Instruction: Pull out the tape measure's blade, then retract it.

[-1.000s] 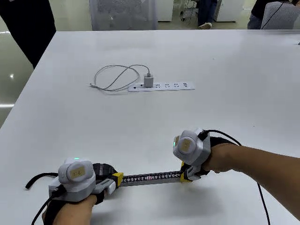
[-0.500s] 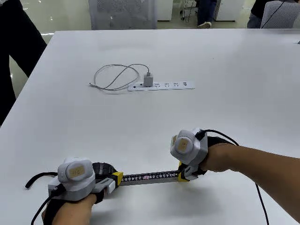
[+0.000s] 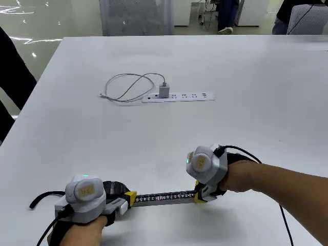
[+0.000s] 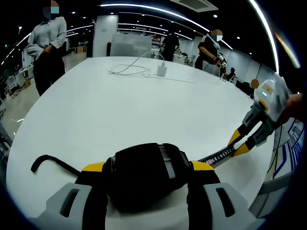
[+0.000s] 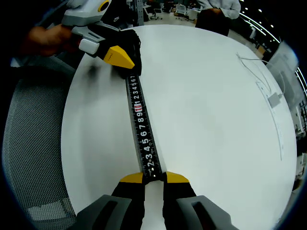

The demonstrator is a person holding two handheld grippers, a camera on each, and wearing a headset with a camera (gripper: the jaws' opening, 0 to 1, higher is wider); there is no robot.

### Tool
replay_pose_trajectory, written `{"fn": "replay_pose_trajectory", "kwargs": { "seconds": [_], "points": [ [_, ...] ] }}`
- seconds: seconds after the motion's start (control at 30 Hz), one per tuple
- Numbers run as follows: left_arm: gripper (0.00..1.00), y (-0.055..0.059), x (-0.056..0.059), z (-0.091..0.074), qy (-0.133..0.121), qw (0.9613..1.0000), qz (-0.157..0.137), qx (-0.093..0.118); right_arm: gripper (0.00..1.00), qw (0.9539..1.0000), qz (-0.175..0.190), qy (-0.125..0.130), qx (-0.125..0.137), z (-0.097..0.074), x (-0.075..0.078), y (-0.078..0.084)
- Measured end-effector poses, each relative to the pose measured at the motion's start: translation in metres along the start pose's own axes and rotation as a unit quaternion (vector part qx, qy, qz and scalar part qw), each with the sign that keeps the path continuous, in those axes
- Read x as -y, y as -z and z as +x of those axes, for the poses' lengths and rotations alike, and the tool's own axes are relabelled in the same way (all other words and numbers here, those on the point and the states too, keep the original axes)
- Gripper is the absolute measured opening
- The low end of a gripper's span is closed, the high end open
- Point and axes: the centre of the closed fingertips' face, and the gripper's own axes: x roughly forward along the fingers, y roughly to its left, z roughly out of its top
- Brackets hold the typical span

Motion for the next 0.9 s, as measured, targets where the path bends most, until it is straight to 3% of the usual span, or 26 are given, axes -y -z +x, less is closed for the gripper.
{"fn": "replay_pose_trajectory", "kwargs": {
  "seconds": [0.9],
  "points": [
    [0.63,0.001,0.001,0.001,0.001,1.0000,-0.001,-0.003,0.09,1.0000,0.007,-0.002,0.000,0.005,-0.003,-0.013]
  ]
}}
